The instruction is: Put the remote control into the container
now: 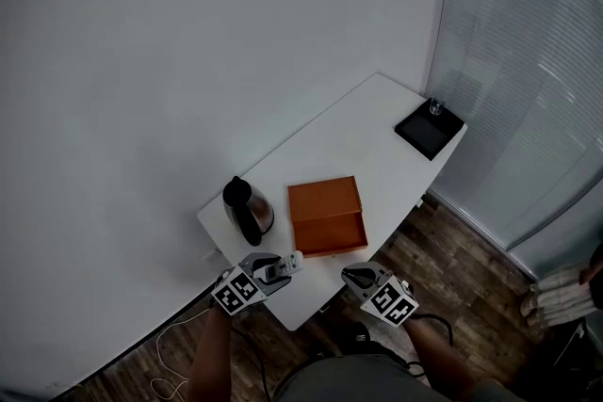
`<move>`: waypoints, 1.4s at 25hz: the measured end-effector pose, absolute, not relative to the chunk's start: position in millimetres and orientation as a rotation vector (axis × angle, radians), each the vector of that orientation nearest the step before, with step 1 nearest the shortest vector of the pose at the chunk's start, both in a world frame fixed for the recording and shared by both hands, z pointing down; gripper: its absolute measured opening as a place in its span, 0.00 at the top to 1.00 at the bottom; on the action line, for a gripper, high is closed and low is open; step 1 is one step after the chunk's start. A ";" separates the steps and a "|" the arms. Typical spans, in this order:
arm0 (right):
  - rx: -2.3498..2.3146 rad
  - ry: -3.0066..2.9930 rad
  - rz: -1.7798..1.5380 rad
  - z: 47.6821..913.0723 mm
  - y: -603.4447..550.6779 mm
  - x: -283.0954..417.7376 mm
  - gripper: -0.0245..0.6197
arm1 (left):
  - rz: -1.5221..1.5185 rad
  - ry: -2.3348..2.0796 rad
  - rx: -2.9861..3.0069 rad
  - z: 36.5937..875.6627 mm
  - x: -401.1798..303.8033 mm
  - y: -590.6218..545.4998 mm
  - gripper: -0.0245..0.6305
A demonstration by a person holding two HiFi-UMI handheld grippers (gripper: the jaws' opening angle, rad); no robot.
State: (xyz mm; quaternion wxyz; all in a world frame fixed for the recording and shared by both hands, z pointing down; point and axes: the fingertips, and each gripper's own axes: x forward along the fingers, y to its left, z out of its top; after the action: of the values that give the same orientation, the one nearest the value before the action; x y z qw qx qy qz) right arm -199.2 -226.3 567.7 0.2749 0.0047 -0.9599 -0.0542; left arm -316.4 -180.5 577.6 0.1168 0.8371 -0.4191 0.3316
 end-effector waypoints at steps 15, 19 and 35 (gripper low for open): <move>0.127 -2.575 0.019 602.4 -261.5 -161.2 0.94 | 1.226 -1.013 2.448 595.5 -298.4 -264.4 0.62; 0.161 -2.577 0.051 610.0 -274.7 -150.6 0.94 | 1.315 -0.952 2.432 607.0 -296.2 -280.0 0.62; 0.270 -2.526 0.214 650.2 -288.3 -103.1 0.94 | 1.496 -0.745 2.271 674.5 -294.9 -327.1 0.62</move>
State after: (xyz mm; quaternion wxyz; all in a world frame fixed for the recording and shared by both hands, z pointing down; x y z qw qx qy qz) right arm -103.1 -288.3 650.2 0.2919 0.1014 -0.9477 0.0801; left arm -294.9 -327.1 674.5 0.1605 0.7950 -0.2608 0.5237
